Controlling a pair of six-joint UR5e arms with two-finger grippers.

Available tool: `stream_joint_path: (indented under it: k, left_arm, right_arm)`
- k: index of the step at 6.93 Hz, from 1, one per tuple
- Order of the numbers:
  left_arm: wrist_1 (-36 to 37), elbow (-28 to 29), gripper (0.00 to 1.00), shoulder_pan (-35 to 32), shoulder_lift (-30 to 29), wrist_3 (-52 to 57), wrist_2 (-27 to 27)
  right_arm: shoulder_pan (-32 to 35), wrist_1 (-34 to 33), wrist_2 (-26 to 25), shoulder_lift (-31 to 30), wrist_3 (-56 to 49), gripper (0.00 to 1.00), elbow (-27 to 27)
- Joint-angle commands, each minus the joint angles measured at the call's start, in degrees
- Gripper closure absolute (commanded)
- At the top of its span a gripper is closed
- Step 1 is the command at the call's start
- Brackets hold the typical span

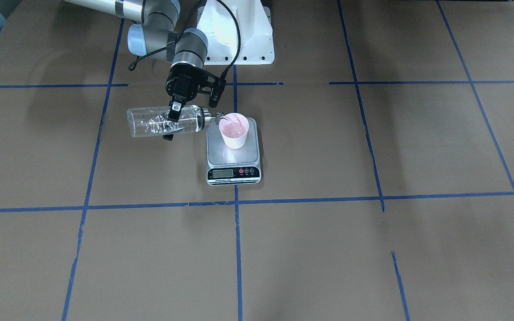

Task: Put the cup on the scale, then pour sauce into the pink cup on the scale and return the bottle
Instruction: 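Tilt the bottle spout down over the pink cup with the right gripper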

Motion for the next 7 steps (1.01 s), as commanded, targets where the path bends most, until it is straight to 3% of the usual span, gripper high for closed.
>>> stream_joint_path:
  k: [1,4,6,7]
  left_arm:
    - [0.45,0.57,0.00,0.00,-0.63,0.08,-0.01]
    - [0.46,0.49,0.00,0.00,-0.72,-0.01,-0.01]
    - [0.54,0.40,0.00,-0.09,-0.90,-0.01,-0.01]
    - [0.54,0.32,0.00,-0.09,-0.99,-0.01,-0.01]
  right_arm:
    - [0.07,0.07,-2.03,0.07,-5.73,1.00,0.19]
    - [0.07,1.20,-1.51,0.33,-5.56,1.00,0.72]
    - [-0.19,12.94,1.39,-0.36,-5.04,1.00,-0.24]
    - [-0.19,13.42,2.62,-0.37,-4.43,1.00,-0.16]
